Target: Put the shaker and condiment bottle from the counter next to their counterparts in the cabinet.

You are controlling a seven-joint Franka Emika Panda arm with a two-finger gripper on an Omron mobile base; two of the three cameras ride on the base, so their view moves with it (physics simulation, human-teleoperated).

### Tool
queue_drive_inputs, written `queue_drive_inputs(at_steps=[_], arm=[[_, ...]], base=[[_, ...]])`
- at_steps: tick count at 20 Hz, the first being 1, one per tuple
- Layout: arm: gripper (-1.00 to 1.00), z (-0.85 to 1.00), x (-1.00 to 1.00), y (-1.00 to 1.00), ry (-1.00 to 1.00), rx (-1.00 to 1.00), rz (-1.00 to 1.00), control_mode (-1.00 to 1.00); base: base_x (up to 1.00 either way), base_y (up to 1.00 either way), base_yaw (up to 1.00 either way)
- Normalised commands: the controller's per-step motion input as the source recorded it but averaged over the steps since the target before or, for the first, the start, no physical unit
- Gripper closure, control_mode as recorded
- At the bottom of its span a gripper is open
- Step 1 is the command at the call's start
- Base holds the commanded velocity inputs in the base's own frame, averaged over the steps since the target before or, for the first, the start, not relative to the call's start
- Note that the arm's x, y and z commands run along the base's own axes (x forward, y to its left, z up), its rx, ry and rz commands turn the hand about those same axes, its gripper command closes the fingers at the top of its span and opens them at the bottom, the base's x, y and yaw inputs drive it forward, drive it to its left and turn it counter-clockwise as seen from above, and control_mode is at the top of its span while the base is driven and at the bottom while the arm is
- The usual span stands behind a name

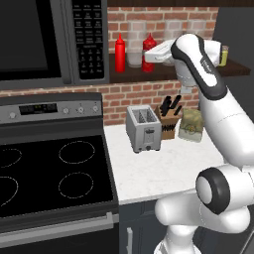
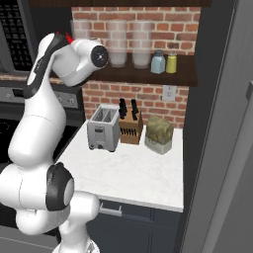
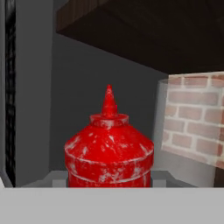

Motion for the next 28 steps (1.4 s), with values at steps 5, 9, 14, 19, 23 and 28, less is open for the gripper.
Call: queue_drive_inputs(at_steps=[5, 9, 14, 19, 23, 28], arm=[[1.00, -0.02, 0.21, 0.00, 0.00, 0.00, -0.04, -1.00], [1.00, 0.00, 0.23, 0.00, 0.00, 0.00, -0.01, -1.00], [1.00, -0.03, 0.17, 0.00, 0.00, 0.00, 0.00, -1.00], [1.00, -0.13, 0.05, 0.00, 0.00, 0.00, 0.00, -1.00], [1.00, -0.19, 0.01, 0.04, 0.00, 0.00, 0.00, -1.00], [1.00, -0.04, 0.11, 0.08, 0.00, 0.00, 0.00, -1.00]], base=[[0.00, 0.00, 0.00], [0.00, 0.00, 0.00], [0.00, 0.00, 0.00], [0.00, 0.00, 0.00], [0.00, 0.00, 0.00], [0.00, 0.00, 0.00]])
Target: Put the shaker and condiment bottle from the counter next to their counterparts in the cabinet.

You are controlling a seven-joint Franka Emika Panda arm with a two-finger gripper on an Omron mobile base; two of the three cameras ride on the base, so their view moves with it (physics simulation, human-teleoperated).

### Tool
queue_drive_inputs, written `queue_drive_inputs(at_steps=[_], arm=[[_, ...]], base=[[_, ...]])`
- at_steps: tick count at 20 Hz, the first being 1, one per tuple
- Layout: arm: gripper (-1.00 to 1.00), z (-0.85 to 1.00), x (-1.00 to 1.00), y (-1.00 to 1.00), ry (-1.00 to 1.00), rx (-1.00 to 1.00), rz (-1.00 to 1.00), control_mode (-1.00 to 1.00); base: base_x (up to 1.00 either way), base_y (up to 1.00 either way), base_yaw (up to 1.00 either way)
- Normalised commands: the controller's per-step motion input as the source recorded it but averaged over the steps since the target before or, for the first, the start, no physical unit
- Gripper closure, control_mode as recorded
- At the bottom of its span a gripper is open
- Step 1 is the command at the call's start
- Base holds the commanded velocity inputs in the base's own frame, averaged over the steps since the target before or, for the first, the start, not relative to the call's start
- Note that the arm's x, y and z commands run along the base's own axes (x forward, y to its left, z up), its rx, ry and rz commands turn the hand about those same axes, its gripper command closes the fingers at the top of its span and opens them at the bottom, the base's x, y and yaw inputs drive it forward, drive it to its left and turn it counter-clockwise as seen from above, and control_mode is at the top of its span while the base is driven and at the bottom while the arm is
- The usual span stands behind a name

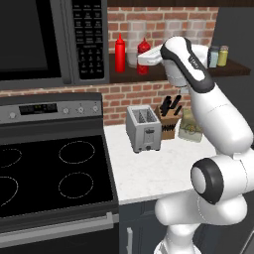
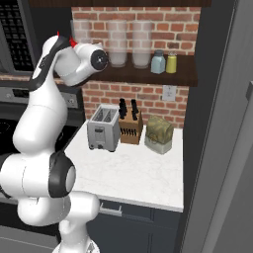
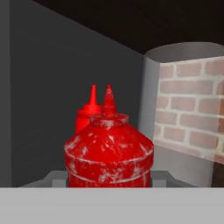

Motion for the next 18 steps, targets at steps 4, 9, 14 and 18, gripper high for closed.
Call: queue_drive_inputs(at_steps=[4, 9, 14, 18], arm=[[1.00, 0.00, 0.21, 0.09, 0.00, 0.00, 0.00, -1.00], [1.00, 0.00, 0.23, 0.04, 0.00, 0.00, 0.00, -1.00], [1.00, 0.00, 0.21, 0.00, 0.00, 0.00, 0.00, -1.00], [1.00, -0.05, 0.21, 0.00, 0.00, 0.00, 0.00, -1.00]], base=[[0.00, 0.00, 0.00], [0.00, 0.00, 0.00], [0.00, 0.00, 0.00], [0.00, 0.00, 0.00]])
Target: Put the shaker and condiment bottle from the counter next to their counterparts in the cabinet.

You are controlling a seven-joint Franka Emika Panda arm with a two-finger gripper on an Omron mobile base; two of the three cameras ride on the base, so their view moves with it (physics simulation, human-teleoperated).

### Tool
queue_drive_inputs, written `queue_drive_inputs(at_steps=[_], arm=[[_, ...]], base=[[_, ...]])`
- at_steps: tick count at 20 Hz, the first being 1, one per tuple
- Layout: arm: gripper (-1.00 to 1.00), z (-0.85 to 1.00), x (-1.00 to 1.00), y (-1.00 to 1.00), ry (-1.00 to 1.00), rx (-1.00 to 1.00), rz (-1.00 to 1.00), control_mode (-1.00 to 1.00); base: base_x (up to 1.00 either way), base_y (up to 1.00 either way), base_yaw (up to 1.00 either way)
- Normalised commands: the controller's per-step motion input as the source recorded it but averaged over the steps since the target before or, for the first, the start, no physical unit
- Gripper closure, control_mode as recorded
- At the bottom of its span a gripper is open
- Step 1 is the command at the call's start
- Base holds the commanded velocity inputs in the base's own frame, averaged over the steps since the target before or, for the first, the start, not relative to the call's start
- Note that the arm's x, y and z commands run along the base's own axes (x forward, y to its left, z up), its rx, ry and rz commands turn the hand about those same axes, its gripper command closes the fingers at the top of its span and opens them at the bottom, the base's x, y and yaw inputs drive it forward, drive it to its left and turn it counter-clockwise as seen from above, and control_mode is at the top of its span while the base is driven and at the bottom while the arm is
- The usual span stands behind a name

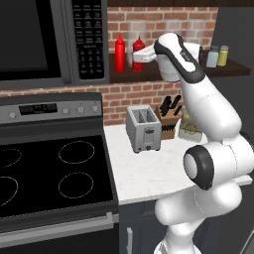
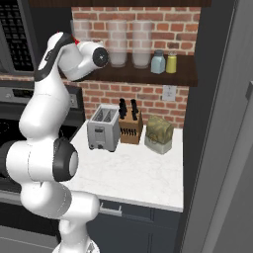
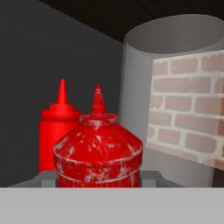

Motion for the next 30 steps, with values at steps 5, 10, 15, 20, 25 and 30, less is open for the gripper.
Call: queue_drive_inputs(at_steps=[5, 10, 15, 20, 25, 30], arm=[[1.00, -0.12, 0.25, 0.01, 0.00, 0.00, 0.00, -1.00], [1.00, -0.13, 0.25, 0.08, 0.00, 0.00, 0.00, -1.00], [-1.00, -0.12, 0.23, 0.14, 0.00, 0.00, 0.00, -1.00], [-1.00, -0.02, 0.06, 0.00, 0.00, 0.00, 0.00, -1.00], [-1.00, 0.00, 0.02, 0.00, 0.00, 0.00, 0.00, -1.00], [-1.00, -0.02, 0.00, 0.00, 0.00, 0.00, 0.00, -1.00]], base=[[0.00, 0.00, 0.00], [0.00, 0.00, 0.00], [0.00, 0.00, 0.00], [0.00, 0.00, 0.00], [0.00, 0.00, 0.00], [0.00, 0.00, 0.00]])
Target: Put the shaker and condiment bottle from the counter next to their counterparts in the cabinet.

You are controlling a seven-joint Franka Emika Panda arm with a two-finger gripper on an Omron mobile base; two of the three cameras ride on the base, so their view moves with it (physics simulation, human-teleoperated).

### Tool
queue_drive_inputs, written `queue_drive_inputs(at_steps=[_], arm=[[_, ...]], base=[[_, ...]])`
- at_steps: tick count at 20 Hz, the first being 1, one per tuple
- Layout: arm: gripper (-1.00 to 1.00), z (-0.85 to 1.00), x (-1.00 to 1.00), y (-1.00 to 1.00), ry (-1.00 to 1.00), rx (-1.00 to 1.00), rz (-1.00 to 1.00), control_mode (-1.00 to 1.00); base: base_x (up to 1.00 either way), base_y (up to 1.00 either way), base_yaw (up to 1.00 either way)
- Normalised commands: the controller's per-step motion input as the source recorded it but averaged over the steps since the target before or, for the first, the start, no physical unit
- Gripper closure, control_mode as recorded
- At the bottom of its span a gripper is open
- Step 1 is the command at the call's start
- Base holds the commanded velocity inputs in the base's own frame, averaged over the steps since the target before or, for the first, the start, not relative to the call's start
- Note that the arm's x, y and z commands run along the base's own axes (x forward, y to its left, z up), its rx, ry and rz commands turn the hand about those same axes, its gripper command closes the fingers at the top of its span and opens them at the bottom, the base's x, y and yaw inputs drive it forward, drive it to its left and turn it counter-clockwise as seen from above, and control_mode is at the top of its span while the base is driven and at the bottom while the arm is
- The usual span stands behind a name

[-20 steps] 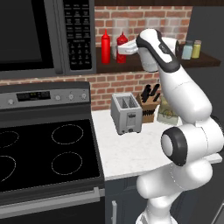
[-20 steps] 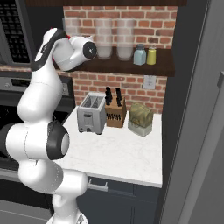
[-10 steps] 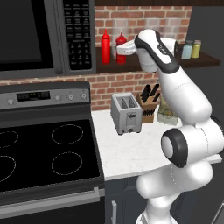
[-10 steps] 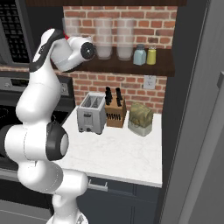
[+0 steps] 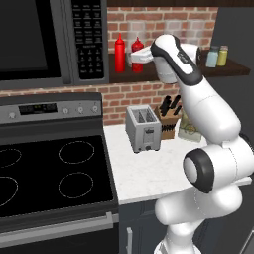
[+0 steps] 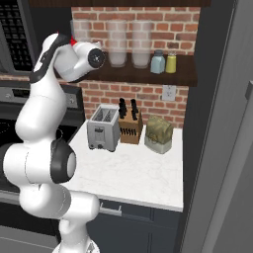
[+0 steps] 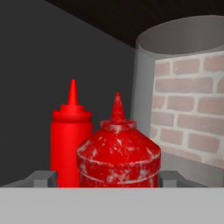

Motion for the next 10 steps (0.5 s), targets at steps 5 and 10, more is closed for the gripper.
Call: queue_drive_inputs(at_steps=[5, 10], arm=[[-1.00, -0.04, 0.00, -0.10, 0.00, 0.00, 0.00, -1.00], [-1.00, -0.11, 0.00, -0.25, 0.00, 0.00, 0.00, -1.00]], base=[[0.00, 0.00, 0.00], [0.00, 0.00, 0.00]])
